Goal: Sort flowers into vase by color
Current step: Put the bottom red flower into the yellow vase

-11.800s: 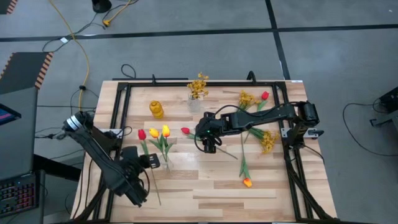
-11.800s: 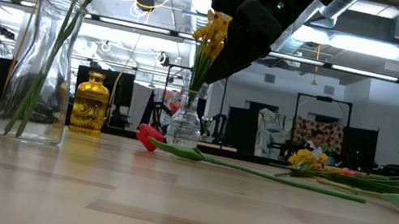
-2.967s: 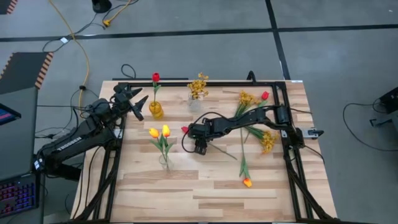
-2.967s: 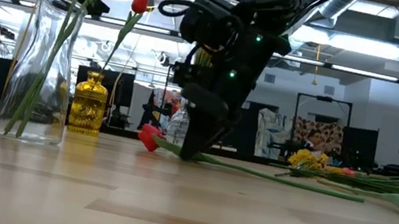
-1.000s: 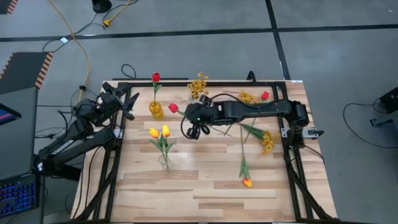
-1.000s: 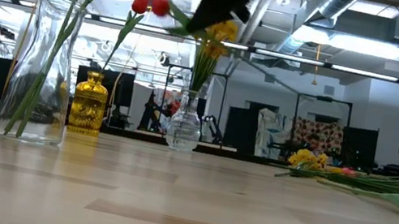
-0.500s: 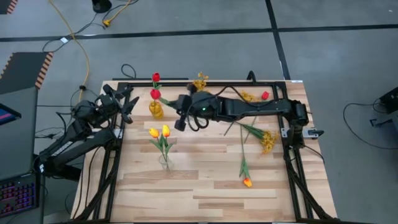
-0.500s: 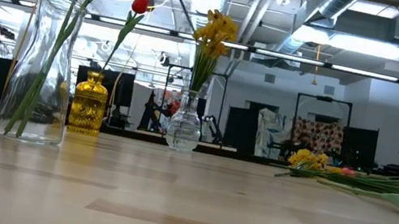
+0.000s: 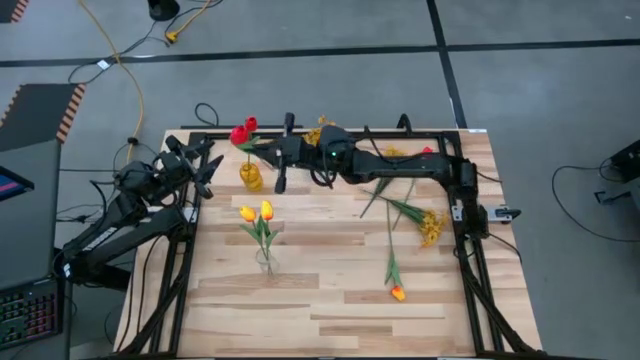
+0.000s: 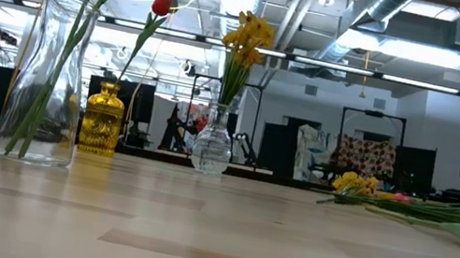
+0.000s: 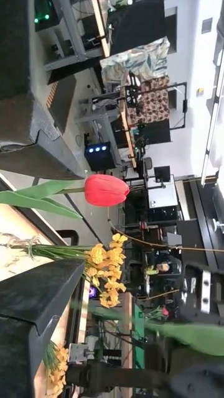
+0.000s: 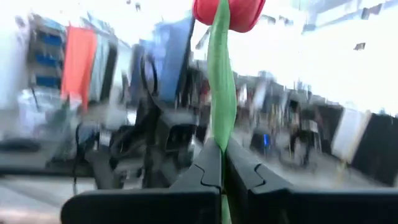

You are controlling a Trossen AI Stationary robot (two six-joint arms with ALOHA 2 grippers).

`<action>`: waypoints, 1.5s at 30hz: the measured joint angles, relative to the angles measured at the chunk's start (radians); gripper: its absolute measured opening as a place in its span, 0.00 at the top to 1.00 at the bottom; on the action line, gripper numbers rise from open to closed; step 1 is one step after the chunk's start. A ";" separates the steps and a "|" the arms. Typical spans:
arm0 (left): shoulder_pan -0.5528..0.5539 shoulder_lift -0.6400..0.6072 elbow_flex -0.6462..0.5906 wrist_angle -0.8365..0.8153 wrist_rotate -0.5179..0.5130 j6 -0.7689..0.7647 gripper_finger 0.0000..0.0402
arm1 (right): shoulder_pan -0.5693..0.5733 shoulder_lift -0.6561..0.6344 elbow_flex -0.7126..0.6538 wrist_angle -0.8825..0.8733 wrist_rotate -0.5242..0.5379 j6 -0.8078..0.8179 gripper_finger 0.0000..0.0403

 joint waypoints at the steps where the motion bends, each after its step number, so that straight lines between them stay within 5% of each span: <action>1: 0.000 0.000 0.000 0.000 0.003 0.000 0.49 | -0.011 0.008 -0.003 0.037 -0.021 0.012 0.94; 8: -0.002 0.000 0.000 0.007 0.011 0.001 0.49 | -0.052 0.145 -0.002 0.411 -0.044 0.049 0.94; 19: -0.003 0.000 0.000 0.019 0.011 0.008 0.49 | -0.094 0.284 -0.002 0.735 -0.043 0.185 0.93; 45: -0.003 0.000 0.000 0.023 0.009 0.005 0.49 | -0.063 0.283 -0.001 0.613 -0.031 0.099 0.94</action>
